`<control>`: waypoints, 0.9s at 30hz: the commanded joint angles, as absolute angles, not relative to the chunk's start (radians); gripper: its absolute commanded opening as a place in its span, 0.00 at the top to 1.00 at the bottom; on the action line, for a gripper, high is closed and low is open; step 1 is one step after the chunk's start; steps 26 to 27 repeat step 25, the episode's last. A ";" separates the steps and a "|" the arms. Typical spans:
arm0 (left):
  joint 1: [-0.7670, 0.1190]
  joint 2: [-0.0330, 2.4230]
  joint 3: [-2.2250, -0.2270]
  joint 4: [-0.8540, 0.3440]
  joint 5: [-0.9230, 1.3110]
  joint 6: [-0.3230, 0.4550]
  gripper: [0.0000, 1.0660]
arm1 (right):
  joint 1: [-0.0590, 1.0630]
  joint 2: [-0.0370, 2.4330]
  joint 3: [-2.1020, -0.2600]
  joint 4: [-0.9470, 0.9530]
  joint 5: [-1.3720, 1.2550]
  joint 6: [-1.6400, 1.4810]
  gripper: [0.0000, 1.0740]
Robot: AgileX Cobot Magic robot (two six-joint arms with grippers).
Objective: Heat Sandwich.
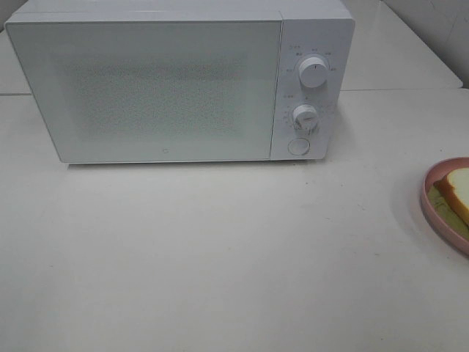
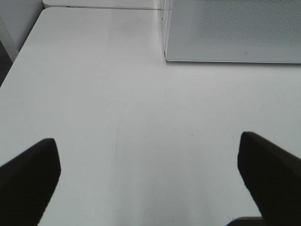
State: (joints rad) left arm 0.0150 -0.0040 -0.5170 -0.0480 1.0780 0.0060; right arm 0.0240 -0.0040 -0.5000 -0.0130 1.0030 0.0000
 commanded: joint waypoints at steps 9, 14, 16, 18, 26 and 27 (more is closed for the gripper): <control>0.018 -0.030 -0.516 -0.053 1.066 0.000 0.08 | 0.020 -0.024 -0.499 -0.018 0.999 0.000 0.34; 0.018 -0.030 -0.516 -0.053 1.066 0.000 0.08 | 0.020 -0.024 -0.499 -0.018 0.999 0.000 0.34; 0.018 -0.030 -0.516 -0.053 1.066 0.000 0.08 | 0.020 -0.024 -0.499 -0.018 0.999 0.000 0.34; 0.018 -0.030 -0.516 -0.053 1.066 0.000 0.08 | 0.020 -0.024 -0.499 -0.018 0.999 0.000 0.34; 0.018 -0.030 -0.516 -0.053 1.066 0.000 0.08 | 0.020 -0.024 -0.499 -0.018 0.999 0.000 0.34; 0.018 -0.030 -0.516 -0.053 1.066 0.000 0.08 | 0.020 -0.024 -0.499 -0.018 0.999 0.000 0.34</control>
